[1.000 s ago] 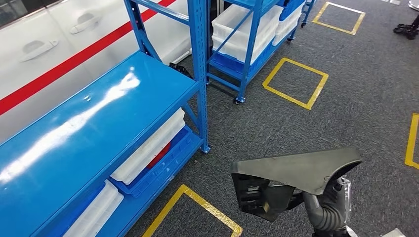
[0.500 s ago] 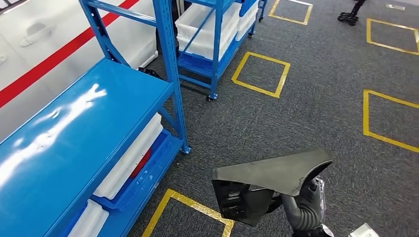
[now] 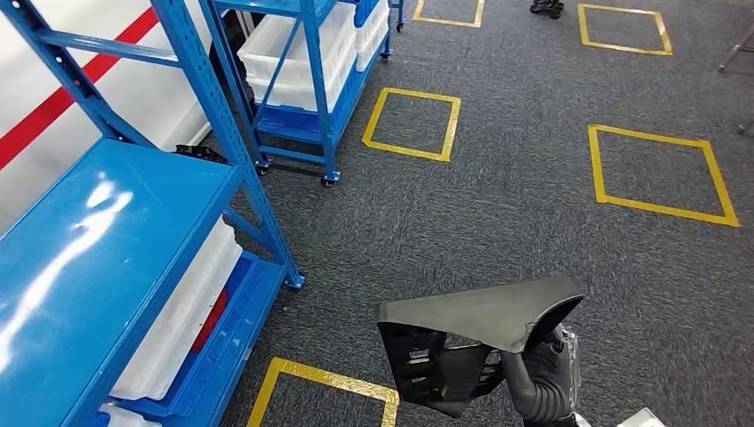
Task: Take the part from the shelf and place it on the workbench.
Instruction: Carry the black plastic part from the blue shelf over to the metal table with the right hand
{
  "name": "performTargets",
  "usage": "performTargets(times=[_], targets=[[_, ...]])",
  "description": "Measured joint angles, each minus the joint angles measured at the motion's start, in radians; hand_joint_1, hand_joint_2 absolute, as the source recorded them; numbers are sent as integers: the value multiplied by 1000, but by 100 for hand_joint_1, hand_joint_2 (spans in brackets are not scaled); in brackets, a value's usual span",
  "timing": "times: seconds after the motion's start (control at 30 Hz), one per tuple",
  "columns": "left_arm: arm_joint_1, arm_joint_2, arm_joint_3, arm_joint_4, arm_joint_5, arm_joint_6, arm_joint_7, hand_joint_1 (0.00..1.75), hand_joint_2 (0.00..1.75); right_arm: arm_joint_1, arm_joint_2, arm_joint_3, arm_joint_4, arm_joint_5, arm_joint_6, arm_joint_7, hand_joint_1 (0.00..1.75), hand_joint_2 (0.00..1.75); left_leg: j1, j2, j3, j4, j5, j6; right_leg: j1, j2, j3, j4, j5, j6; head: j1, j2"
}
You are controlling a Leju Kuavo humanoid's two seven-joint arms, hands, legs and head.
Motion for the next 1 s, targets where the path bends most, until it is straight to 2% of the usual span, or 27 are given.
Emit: performTargets(times=[0.03,0.07,0.13,0.2,0.27,0.3,0.33,0.4,0.43,0.47,0.5,0.53,0.57,0.63,0.67,0.7,0.73,0.77,0.8,0.87,0.93,0.97,1.0], targets=[[2,-1,-5,2,-1,3,2,0,175,0,-3,5,3,0,-5,-1,175,175,1,-3,10,-28,29,1,0,16,1,2,0,1,0,0],[3,-2,-10,4,-3,4,4,0,175,-1,-6,9,5,-1,-10,-1,175,175,2,-11,34,-90,70,3,0,31,2,4,-1,2,0,0],[3,-3,-18,10,-7,5,2,0,175,-3,-11,14,7,-6,-21,-2,175,175,6,-65,87,-219,128,8,-2,57,-1,12,-3,10,0,0],[4,-3,-27,15,-9,4,-8,0,175,-2,-18,15,6,-11,-32,-4,175,175,6,-103,105,-269,138,13,-6,78,-12,16,-1,24,0,0],[5,-3,-35,16,-5,2,-25,0,175,4,-25,16,3,-14,-43,-8,175,175,3,-85,106,-275,143,22,-9,100,-19,14,6,39,0,0],[6,-2,-37,17,-2,1,-34,0,175,9,-30,16,0,-15,-48,-10,175,175,3,-72,108,-280,148,29,-9,90,-23,17,4,44,0,0],[7,-1,-38,18,1,0,-42,0,175,13,-34,16,-3,-14,-53,-14,175,175,4,-57,110,-287,152,36,-8,64,-32,34,-7,48,0,0],[10,2,-40,19,4,-1,-52,0,175,15,-43,17,-7,-13,-60,-19,175,175,2,-26,111,-294,156,48,-6,-5,-80,129,-61,52,1,0],[11,3,-41,19,6,-2,-55,0,175,14,-45,18,-8,-12,-62,-21,175,175,-1,-10,110,-295,156,50,-7,-24,-114,198,-94,54,1,0],[12,4,-42,20,8,-2,-57,0,175,14,-47,18,-8,-12,-64,-22,175,175,-4,7,109,-294,155,52,-8,-31,-143,259,-116,57,1,0],[13,4,-44,20,9,-4,-58,0,175,14,-50,18,-8,-12,-65,-22,175,175,-6,23,109,-294,154,52,-10,-35,-159,294,-122,59,1,0],[13,5,-45,20,10,-6,-60,0,175,14,-53,19,-8,-13,-65,-22,175,175,-7,38,109,-294,153,52,-11,-38,-152,286,-109,60,1,0],[12,6,-46,20,12,-11,-62,0,175,15,-57,19,-8,-14,-65,-23,175,175,-7,52,110,-294,152,50,-12,-45,-125,239,-82,60,1,0],[12,6,-46,20,18,-26,-67,0,175,14,-66,19,-13,-21,-63,-23,175,175,-10,74,115,-294,147,45,-8,-85,-40,95,-29,52,1,0],[12,6,-46,20,22,-35,-72,0,175,14,-69,18,-17,-27,-61,-23,175,175,-12,83,118,-293,144,40,-4,-104,-10,42,-16,46,1,0],[12,7,-46,20,26,-46,-77,0,175,14,-73,17,-21,-33,-58,-23,175,175,-14,92,121,-293,142,35,1,-115,4,14,-13,40,1,0],[12,7,-46,19,30,-59,-82,0,175,14,-78,15,-26,-39,-53,-22,175,175,-15,102,124,-293,140,29,5,-114,5,8,-16,34,1,0],[12,7,-46,19,34,-72,-89,0,175,15,-82,10,-30,-45,-47,-22,175,175,-14,112,128,-294,138,24,6,-101,3,5,-14,29,1,0],[11,9,-46,19,38,-87,-98,0,175,18,-85,4,-35,-49,-42,-21,175,175,-13,111,130,-291,134,18,3,-89,4,2,-11,23,1,0],[14,15,-46,19,46,-120,-117,0,175,22,-90,-12,-44,-53,-30,-20,175,175,-9,68,112,-243,100,8,-3,-66,7,-7,-3,11,1,0],[20,25,-45,19,53,-156,-133,0,175,28,-94,-29,-51,-53,-22,-21,175,175,-5,13,53,-114,32,3,-5,-42,7,-9,0,4,1,0],[24,29,-44,19,57,-174,-140,0,175,35,-96,-38,-54,-52,-21,-22,175,175,-4,3,19,-45,4,1,-4,-30,7,-9,0,3,1,0],[28,34,-43,19,60,-191,-146,0,175,44,-98,-47,-58,-50,-21,-23,175,175,-4,0,-5,0,-5,0,-3,-16,7,-7,0,2,1,0]])
